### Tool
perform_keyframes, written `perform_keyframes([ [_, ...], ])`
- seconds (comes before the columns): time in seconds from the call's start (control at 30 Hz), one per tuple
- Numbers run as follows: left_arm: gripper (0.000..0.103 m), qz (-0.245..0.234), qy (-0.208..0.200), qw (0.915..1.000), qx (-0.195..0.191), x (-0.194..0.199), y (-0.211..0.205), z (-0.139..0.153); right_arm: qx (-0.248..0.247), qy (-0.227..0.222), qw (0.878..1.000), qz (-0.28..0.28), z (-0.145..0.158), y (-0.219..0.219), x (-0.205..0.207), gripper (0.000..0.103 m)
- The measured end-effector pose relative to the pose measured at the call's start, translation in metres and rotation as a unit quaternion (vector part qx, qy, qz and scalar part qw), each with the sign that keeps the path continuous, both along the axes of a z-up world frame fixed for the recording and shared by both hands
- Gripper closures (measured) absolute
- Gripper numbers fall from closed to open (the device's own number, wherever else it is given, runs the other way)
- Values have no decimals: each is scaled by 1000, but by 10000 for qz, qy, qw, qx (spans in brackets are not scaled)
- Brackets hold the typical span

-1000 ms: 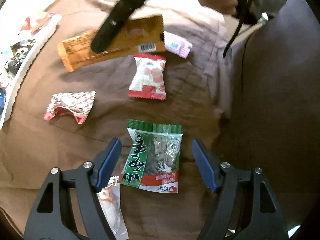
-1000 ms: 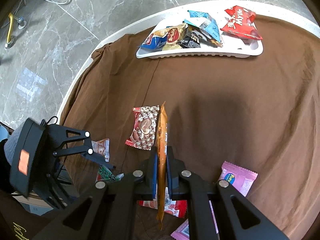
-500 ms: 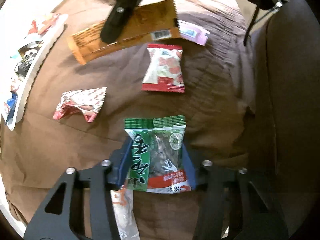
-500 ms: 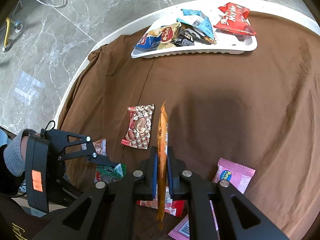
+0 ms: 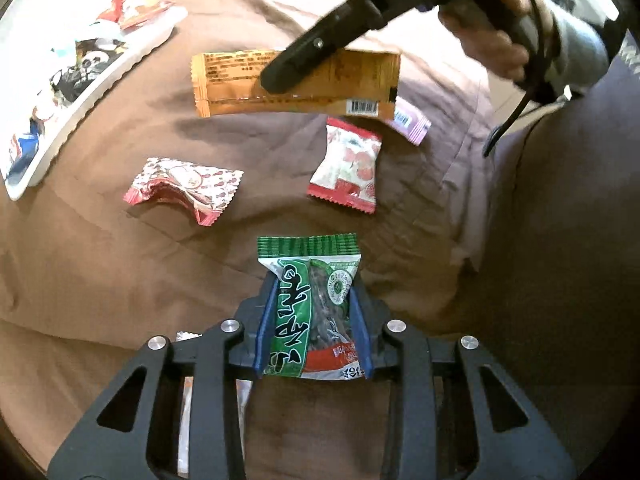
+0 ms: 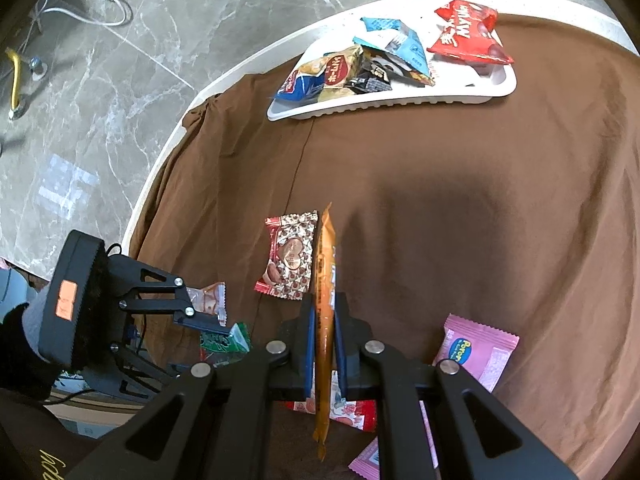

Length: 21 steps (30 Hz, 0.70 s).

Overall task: Organize snacks
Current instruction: 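Carry the green packet with the left gripper into the tray while the right carries the orange packet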

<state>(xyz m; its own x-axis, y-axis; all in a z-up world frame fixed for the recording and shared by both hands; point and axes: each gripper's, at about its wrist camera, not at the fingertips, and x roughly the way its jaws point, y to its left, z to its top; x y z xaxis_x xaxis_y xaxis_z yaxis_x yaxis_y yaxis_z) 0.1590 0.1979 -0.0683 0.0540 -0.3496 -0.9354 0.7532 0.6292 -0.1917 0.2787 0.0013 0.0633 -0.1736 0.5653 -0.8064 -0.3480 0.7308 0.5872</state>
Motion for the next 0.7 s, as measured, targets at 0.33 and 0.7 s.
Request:
perform_keyframes([
  [0.33,73,868,61,9942,-627,31,23,24,182,123,9995,-235,2,-3,14,92],
  [0.7,73,2270,-342,9689,-928,109,78,51,391,-37,9965,-743,8,-5,69,92],
])
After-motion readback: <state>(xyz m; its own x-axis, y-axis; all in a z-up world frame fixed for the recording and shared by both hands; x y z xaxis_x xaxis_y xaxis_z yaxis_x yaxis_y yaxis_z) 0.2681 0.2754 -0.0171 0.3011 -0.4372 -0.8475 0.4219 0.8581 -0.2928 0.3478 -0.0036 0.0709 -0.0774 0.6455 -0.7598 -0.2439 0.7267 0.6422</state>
